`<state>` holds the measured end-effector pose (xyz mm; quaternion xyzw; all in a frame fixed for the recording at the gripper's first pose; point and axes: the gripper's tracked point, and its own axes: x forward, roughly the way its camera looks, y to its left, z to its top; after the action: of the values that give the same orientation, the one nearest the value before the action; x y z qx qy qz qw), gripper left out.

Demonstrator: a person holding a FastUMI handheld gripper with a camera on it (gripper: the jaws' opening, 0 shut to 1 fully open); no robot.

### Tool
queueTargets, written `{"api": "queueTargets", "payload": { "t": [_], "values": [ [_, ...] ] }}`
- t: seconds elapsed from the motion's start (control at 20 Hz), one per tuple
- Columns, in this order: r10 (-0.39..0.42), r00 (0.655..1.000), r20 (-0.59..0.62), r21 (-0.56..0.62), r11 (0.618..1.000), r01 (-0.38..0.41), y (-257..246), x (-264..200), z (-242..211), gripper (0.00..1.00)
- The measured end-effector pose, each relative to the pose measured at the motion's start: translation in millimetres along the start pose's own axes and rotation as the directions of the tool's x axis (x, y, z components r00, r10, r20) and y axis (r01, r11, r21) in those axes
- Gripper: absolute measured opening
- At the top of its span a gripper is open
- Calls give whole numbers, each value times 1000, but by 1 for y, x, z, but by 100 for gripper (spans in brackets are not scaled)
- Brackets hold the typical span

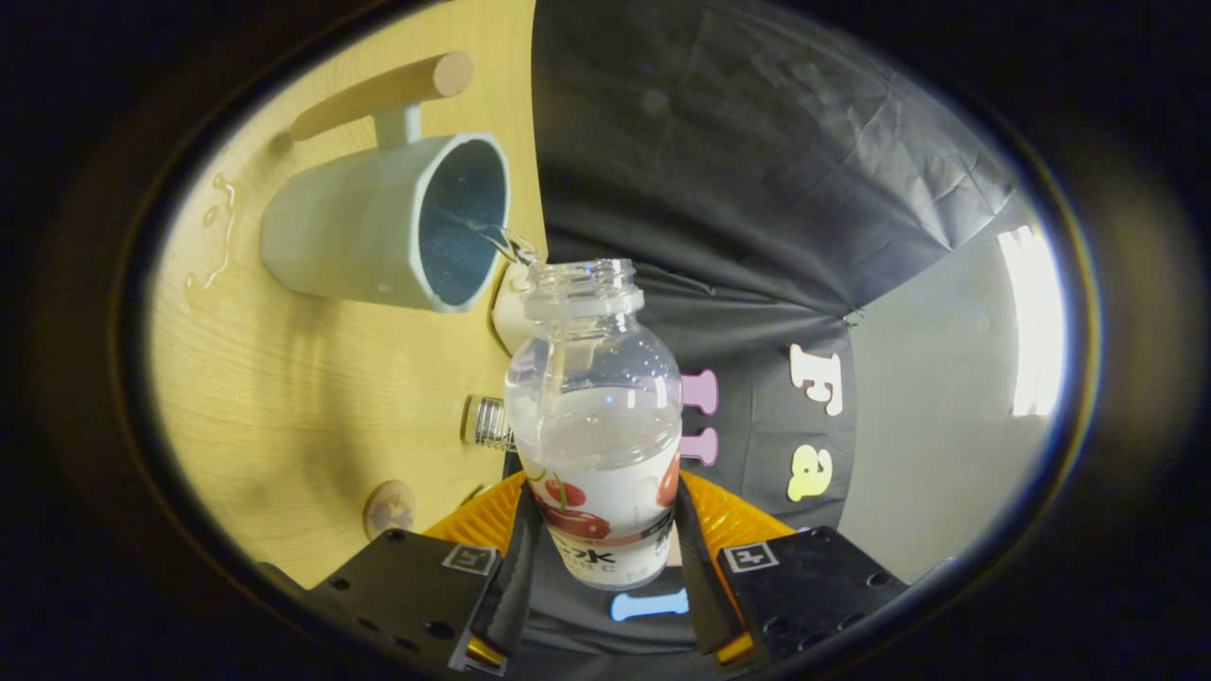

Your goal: Take the bottle from table, then pour the juice into the cup, finally place the bottle on the coaster

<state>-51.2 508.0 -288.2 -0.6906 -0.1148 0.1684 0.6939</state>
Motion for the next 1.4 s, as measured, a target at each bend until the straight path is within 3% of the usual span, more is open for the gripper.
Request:
{"api": "queueTargets", "payload": {
  "t": [1.4],
  "values": [
    [19, 1000, 3, -2, 1000, -19, 14, -1, 1, 72]
  ]
}}
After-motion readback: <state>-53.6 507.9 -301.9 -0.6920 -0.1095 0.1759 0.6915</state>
